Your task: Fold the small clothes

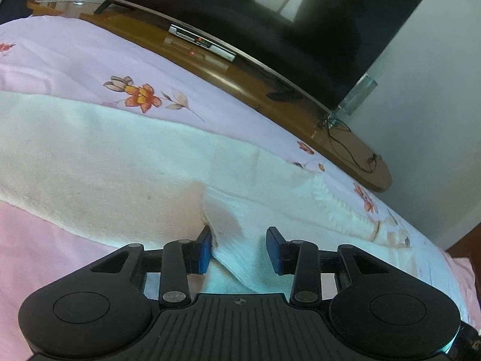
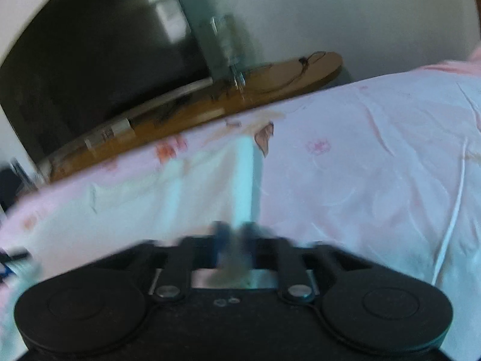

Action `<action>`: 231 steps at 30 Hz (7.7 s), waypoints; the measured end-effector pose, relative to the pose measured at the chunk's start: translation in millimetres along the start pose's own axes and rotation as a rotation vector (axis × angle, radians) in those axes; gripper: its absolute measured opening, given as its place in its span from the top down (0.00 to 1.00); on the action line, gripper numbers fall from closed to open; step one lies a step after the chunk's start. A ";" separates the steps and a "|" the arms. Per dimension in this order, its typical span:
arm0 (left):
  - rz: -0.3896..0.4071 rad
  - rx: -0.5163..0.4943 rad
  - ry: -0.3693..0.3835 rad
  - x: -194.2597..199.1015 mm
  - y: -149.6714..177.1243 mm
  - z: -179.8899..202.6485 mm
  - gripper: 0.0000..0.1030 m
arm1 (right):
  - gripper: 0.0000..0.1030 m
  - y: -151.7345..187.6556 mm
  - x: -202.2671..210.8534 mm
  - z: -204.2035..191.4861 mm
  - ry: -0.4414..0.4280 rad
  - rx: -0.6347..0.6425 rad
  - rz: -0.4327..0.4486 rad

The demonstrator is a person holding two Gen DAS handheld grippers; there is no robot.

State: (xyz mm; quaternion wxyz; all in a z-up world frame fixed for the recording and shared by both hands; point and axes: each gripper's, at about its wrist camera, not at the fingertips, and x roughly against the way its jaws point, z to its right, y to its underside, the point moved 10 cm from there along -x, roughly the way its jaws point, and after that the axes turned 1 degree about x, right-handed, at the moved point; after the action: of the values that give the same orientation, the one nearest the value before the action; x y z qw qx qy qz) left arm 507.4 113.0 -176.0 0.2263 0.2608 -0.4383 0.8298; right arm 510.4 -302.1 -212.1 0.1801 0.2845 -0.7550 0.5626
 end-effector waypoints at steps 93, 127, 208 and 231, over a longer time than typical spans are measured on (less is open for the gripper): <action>0.260 0.167 -0.318 142.3 -100.2 -229.4 0.96 | 0.77 24.2 86.1 11.7 0.085 0.034 0.045; 0.116 -0.317 -0.290 74.5 27.0 -19.9 0.25 | 0.61 19.9 14.2 -165.5 -0.275 0.141 -0.017; 0.070 -0.351 -0.250 11.0 25.6 -6.3 0.25 | 0.96 -8.6 25.7 -94.0 -0.055 0.205 0.079; 0.054 -0.388 -0.202 13.3 25.4 -10.0 0.25 | 0.96 16.6 26.2 -44.3 0.001 0.059 0.025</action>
State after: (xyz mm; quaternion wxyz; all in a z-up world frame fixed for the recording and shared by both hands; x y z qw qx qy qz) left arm 479.6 110.4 -187.9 0.2049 0.2823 -0.6171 0.7053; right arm 477.5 -262.5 -195.6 0.1648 0.2801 -0.7415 0.5870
